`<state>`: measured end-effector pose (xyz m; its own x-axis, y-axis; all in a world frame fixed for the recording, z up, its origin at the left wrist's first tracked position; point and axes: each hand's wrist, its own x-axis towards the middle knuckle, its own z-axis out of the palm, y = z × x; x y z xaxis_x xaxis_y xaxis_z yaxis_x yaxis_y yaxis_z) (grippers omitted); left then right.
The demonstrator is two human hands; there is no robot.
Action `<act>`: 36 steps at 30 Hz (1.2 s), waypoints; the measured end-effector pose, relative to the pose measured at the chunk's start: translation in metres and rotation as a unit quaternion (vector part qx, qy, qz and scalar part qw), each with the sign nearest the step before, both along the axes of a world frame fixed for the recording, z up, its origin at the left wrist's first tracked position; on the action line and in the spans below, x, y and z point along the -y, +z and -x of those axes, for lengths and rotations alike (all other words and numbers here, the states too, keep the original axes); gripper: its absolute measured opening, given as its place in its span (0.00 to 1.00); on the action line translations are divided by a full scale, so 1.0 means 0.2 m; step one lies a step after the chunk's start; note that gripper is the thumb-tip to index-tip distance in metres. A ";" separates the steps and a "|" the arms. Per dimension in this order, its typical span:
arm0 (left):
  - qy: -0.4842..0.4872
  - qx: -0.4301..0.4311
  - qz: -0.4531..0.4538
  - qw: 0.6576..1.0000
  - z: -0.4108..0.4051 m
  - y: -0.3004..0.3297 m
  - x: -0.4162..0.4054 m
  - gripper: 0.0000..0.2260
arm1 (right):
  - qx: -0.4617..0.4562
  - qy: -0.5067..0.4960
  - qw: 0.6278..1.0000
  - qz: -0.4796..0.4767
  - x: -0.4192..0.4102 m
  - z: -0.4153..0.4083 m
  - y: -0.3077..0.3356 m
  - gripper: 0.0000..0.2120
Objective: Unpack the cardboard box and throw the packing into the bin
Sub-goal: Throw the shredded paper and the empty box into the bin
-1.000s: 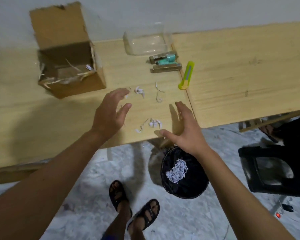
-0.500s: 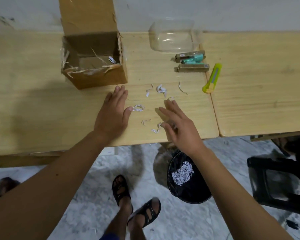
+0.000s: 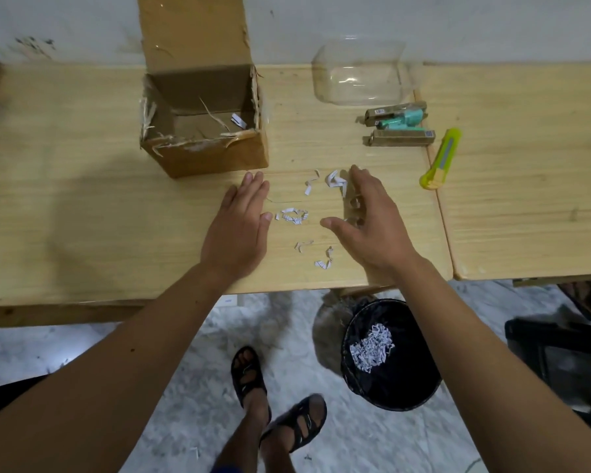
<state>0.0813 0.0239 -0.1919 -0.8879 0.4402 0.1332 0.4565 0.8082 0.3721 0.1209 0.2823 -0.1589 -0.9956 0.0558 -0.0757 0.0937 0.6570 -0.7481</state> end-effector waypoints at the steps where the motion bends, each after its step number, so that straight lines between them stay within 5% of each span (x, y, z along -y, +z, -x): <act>1: 0.001 0.002 -0.002 1.000 0.00 0.00 0.00 0.25 | -0.014 0.012 1.000 0.005 0.02 0.01 0.01 0.42; 7: 0.010 0.007 -0.014 1.000 -0.01 0.02 -0.01 0.24 | -0.070 0.024 0.994 0.083 0.09 0.05 0.04 0.28; 13: 0.011 0.010 -0.018 1.000 -0.02 0.02 -0.01 0.24 | 0.015 0.114 0.993 0.011 0.14 0.15 0.07 0.44; 21: 0.013 0.014 -0.013 1.000 -0.02 0.02 -0.01 0.24 | -0.048 0.201 0.978 -0.029 0.11 0.13 0.01 0.21; 28: 0.013 0.008 -0.014 1.000 -0.03 0.02 -0.01 0.24 | -0.091 0.228 0.968 -0.053 0.18 0.07 0.07 0.22; 36: 0.021 0.007 -0.040 0.999 -0.04 0.03 -0.02 0.23 | -0.104 0.230 0.963 -0.095 0.03 -0.08 0.01 0.07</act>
<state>0.0887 0.0278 -0.1855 -0.9073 0.3910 0.1545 0.4175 0.7942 0.4416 0.1367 0.2765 -0.1560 -0.9111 -0.4009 0.0959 -0.3781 0.7202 -0.5817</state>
